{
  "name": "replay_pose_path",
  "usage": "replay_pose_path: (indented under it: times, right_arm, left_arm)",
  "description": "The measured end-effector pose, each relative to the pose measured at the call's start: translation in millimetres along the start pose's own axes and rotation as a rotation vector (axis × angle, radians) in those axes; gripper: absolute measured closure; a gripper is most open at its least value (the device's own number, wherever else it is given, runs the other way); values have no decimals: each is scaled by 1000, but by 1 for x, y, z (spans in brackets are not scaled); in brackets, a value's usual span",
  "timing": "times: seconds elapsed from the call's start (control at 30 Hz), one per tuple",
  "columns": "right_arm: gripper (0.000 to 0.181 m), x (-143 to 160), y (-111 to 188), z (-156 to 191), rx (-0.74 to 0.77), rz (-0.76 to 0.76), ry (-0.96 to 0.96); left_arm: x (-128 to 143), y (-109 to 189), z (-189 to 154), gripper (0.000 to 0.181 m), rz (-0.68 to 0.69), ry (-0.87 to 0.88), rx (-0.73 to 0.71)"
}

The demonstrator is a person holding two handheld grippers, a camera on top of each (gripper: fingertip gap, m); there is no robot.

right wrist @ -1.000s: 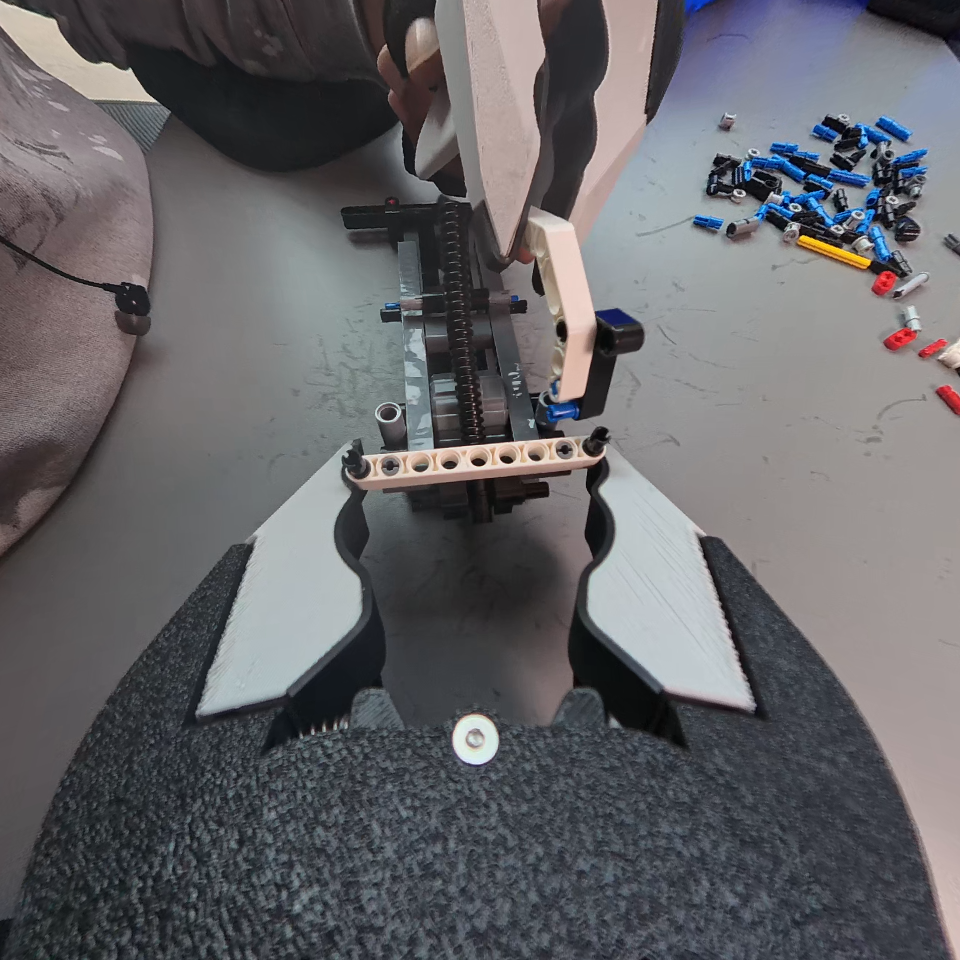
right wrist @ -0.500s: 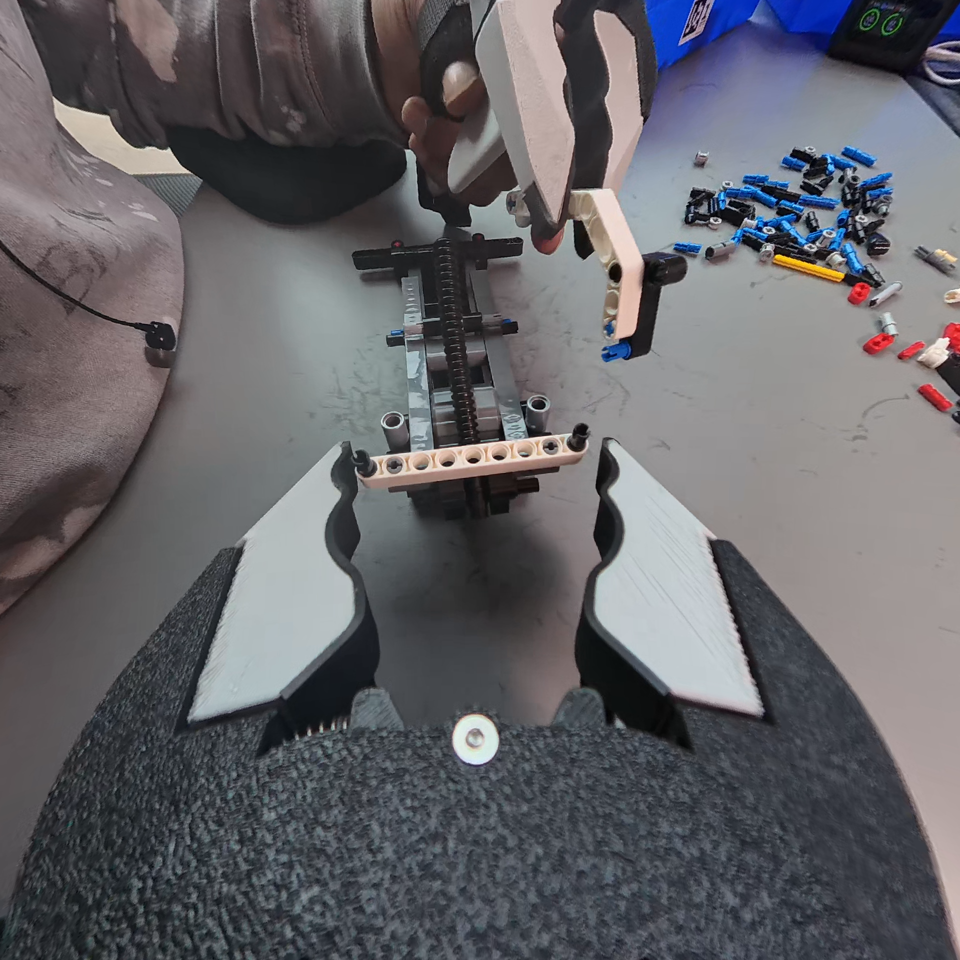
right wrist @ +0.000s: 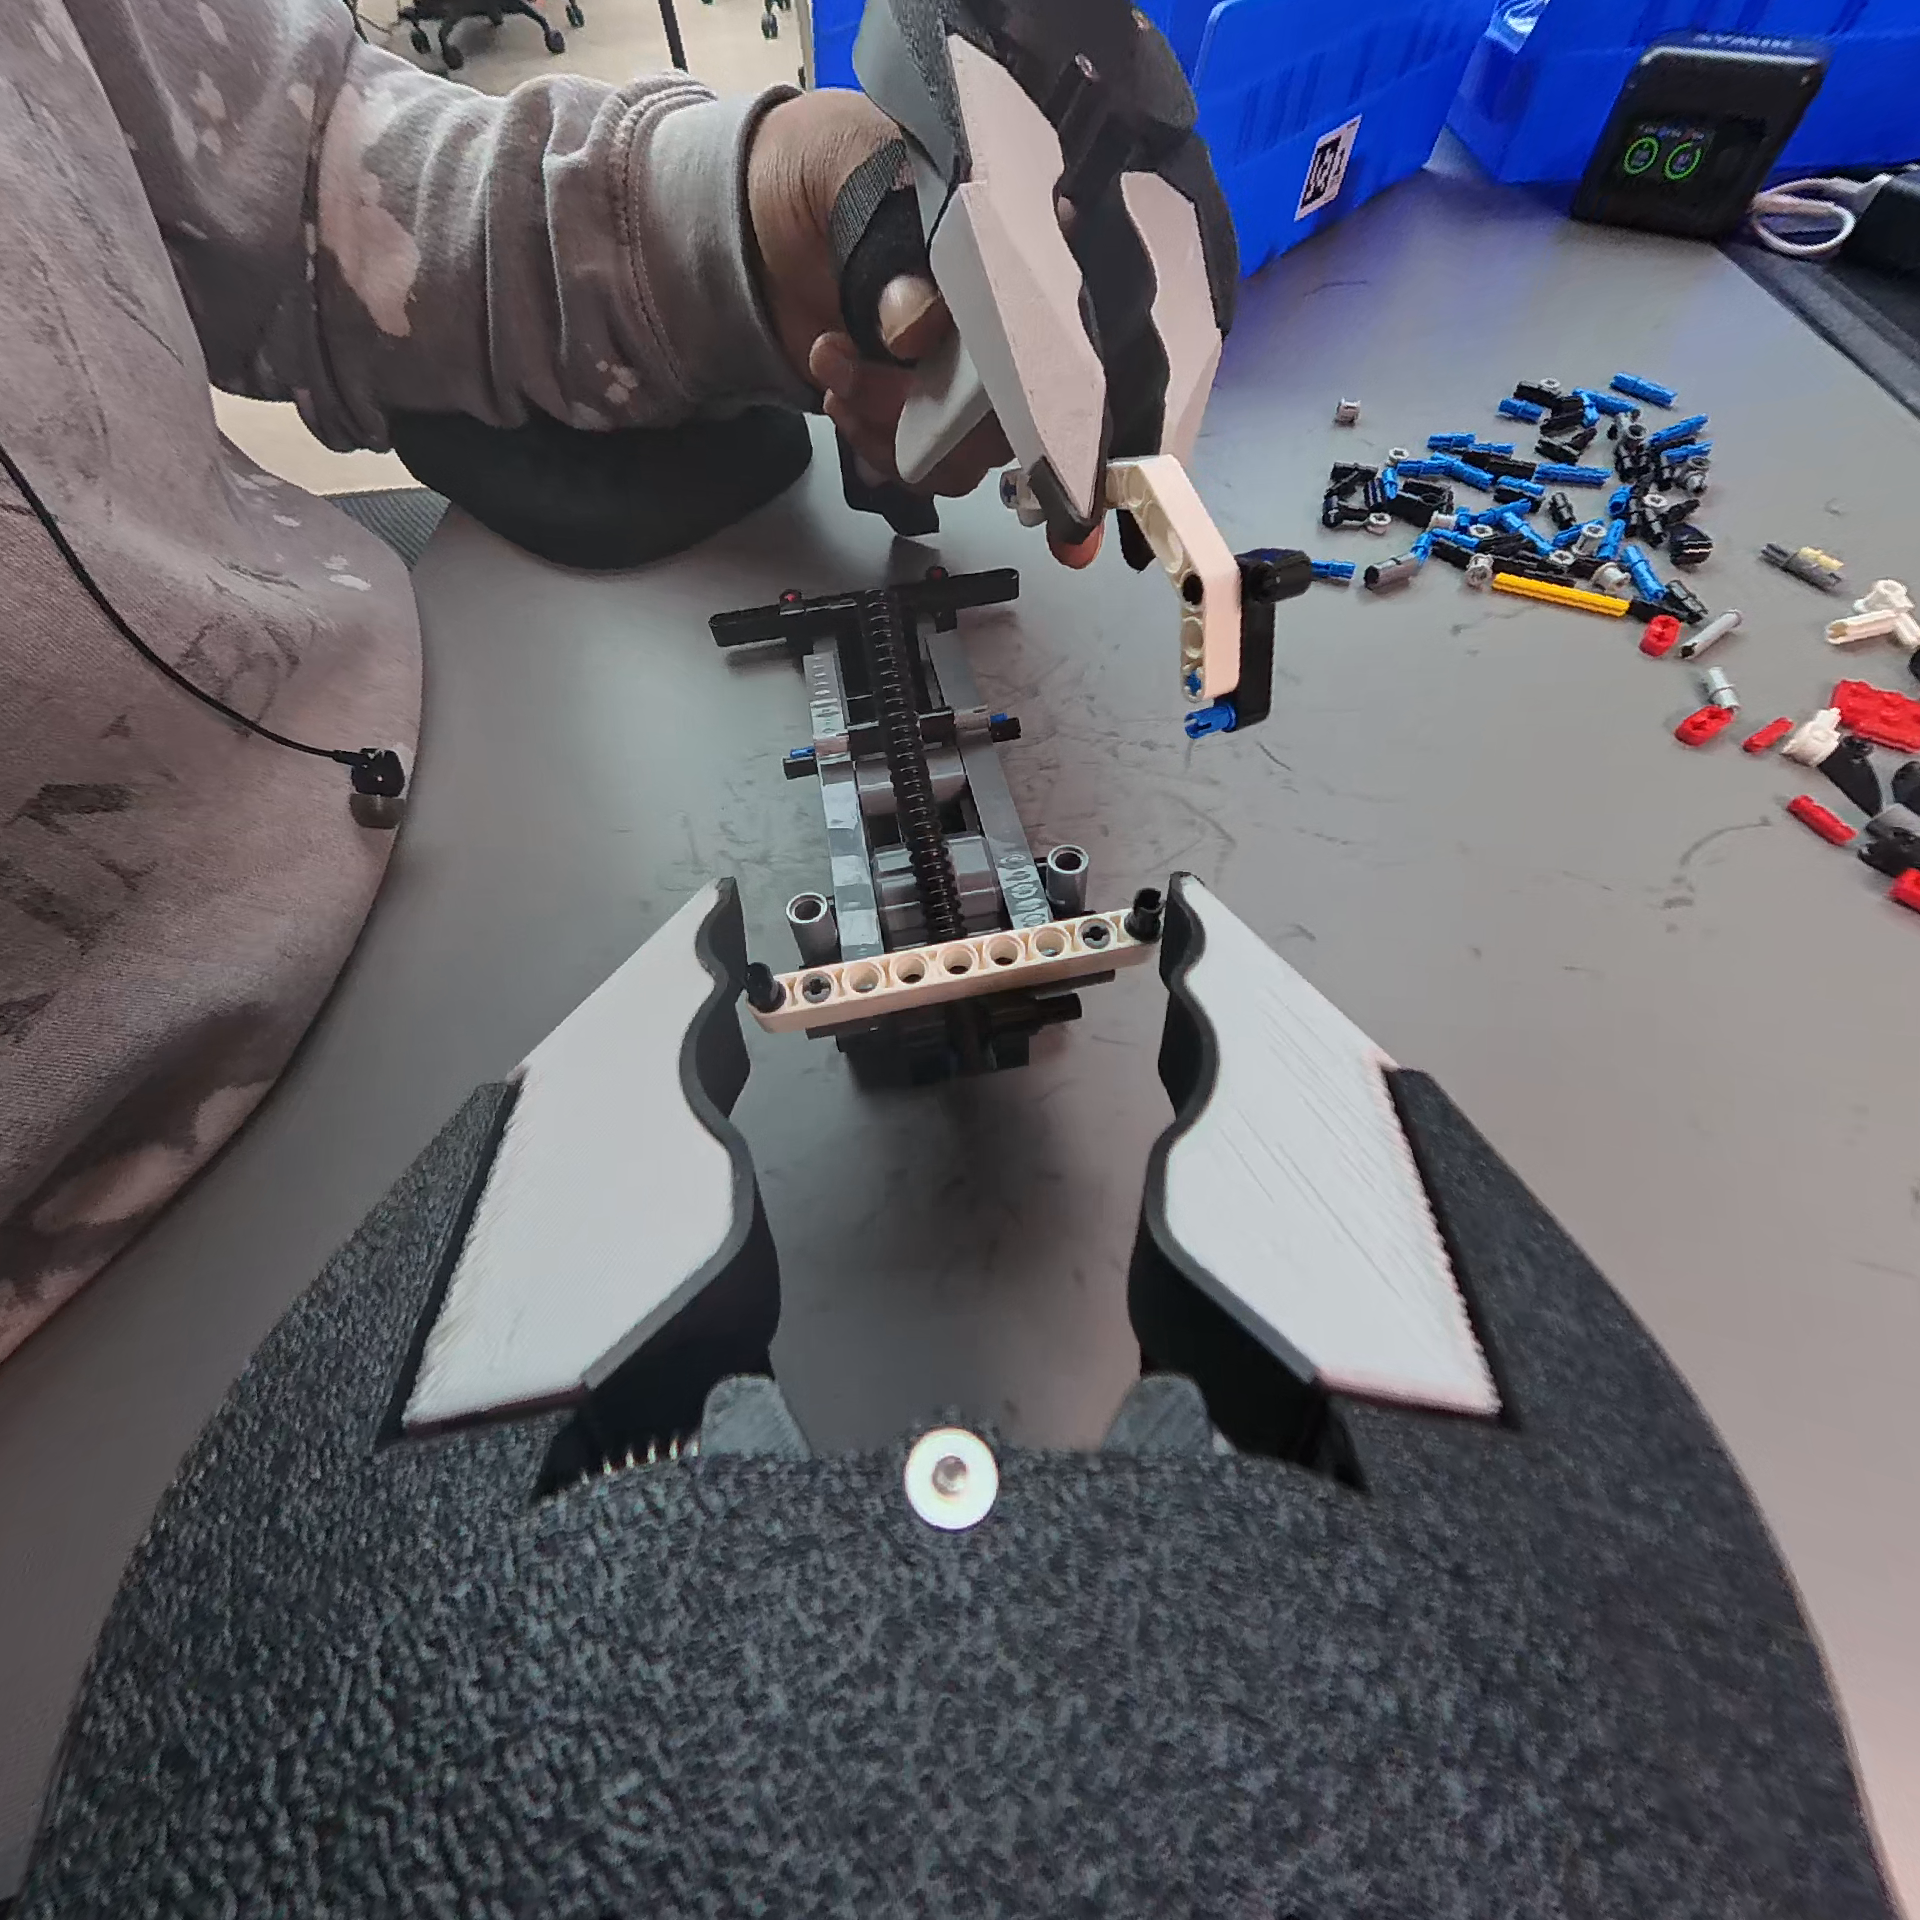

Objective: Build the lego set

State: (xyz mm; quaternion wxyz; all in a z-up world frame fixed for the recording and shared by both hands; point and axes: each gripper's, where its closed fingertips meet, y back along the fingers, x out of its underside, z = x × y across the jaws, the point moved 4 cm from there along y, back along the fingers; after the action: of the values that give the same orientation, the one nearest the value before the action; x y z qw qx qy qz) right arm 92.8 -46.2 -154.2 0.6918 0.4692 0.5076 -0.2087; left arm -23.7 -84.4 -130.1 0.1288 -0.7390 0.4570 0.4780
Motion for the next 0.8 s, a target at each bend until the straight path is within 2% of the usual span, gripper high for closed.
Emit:
replay_pose_path:
  times: [0.33, 0.47, 0.67, 0.8]
  right_arm:
    - [108, 2, 1, -9, 95, 51, 8]
    - [123, 2, 4, -18, 169, 59, 18]
    - [124, 4, 7, -16, 172, 88, 40]
    - [124, 7, 14, -12, 186, 163, 61]
  left_arm:
    - [0, 4, 5, 171, -4, -9, -26]
    - [-1, 5, 7, 172, -12, -8, -41]
    - [3, 5, 12, 171, 31, -51, -98]
    - [14, 2, 17, 171, 114, -68, -142]
